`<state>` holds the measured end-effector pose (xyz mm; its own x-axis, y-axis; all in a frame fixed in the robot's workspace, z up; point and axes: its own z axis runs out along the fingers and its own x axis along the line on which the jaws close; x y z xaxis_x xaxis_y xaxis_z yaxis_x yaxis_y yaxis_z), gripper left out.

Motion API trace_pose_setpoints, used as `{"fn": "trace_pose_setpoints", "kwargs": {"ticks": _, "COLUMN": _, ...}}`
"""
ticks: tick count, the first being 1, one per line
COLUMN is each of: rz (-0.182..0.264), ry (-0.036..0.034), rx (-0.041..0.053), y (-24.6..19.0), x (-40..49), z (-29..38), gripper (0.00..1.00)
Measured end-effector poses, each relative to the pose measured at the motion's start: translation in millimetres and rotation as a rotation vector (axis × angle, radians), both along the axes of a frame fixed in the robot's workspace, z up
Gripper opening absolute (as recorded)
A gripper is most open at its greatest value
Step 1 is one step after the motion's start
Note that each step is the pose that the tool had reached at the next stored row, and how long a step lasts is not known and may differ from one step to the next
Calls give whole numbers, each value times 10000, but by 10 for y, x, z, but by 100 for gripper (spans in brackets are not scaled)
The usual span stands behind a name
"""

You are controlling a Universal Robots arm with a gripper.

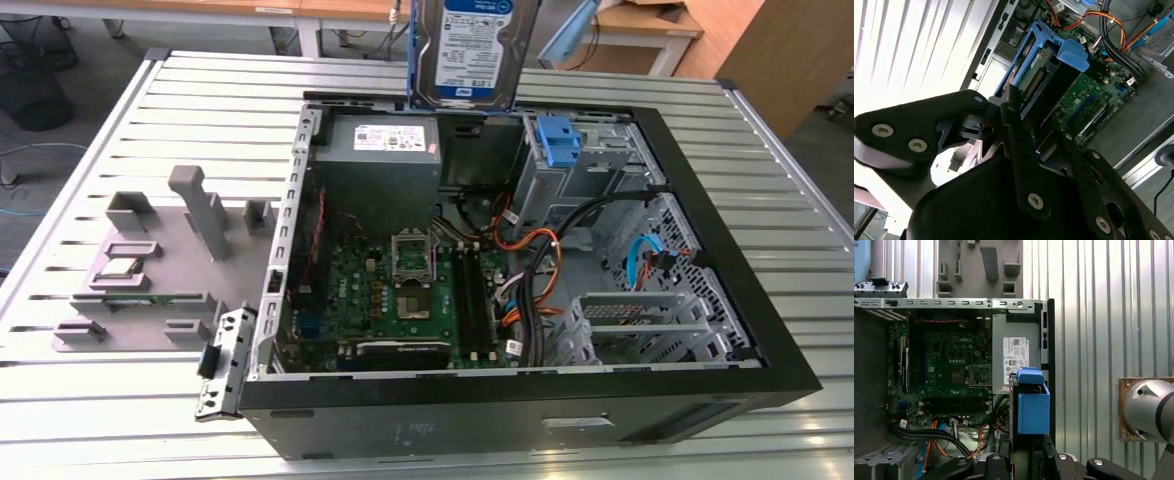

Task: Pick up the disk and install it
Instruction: 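Pick up the disk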

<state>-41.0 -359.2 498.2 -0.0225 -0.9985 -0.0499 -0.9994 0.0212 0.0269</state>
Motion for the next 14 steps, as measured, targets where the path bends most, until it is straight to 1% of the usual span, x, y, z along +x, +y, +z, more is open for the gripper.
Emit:
{"fn": "trace_pose_setpoints", "kwargs": {"ticks": 4, "rz": -1, "ry": 1, "rx": 0, "y": -20, "x": 7, "z": 0, "gripper": 35}}
{"fn": "trace_pose_setpoints", "kwargs": {"ticks": 10, "rz": 0, "ry": 0, "rx": 0, "y": -67, "x": 16, "z": 0, "gripper": 35}}
{"fn": "trace_pose_setpoints", "kwargs": {"ticks": 14, "rz": -1, "ry": 0, "rx": 1, "y": -84, "x": 20, "z": -1, "gripper": 35}}
